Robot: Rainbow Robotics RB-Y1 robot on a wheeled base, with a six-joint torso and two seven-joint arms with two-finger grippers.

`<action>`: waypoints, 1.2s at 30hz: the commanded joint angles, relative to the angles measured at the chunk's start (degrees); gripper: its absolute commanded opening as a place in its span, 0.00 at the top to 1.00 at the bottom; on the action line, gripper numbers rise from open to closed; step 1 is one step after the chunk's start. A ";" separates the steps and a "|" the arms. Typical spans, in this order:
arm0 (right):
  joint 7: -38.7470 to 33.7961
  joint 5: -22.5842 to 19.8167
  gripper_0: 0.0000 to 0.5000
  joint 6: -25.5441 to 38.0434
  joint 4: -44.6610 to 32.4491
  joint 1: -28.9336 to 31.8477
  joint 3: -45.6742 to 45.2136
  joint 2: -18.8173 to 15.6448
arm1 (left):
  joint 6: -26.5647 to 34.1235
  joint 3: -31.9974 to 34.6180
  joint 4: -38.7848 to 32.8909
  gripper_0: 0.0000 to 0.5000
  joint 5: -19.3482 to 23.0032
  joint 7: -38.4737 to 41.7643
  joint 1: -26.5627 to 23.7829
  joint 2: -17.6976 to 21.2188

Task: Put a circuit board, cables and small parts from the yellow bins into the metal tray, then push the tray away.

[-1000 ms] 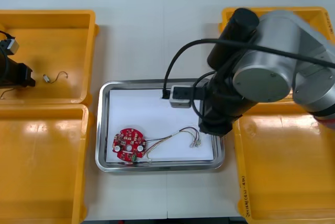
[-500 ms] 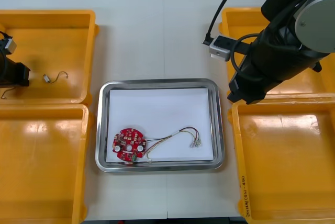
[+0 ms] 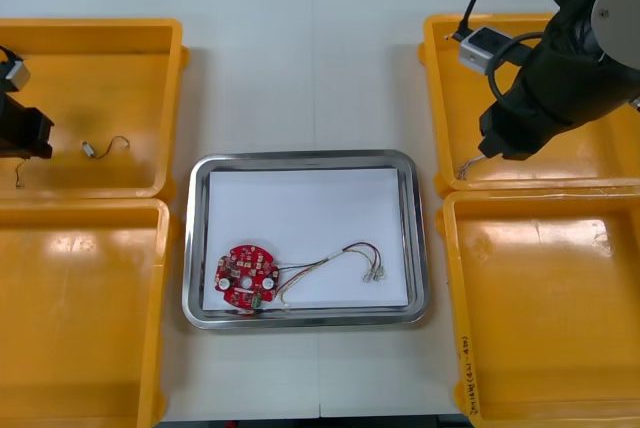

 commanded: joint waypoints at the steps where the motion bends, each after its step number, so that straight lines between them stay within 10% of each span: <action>1: 0.65 3.09 0.00 0.27 4.16 -2.20 -4.68 -2.07 | 5.13 5.36 -6.73 1.00 -0.45 -3.38 -2.07 4.34; 21: -1.63 9.86 0.00 -10.86 22.79 -2.20 -9.60 0.48 | 25.43 9.49 -33.27 1.00 3.68 18.06 0.31 8.65; 36: -22.81 13.02 0.00 -14.28 25.61 -2.20 -10.74 5.58 | 29.87 9.76 -51.20 1.00 6.32 37.49 2.24 4.25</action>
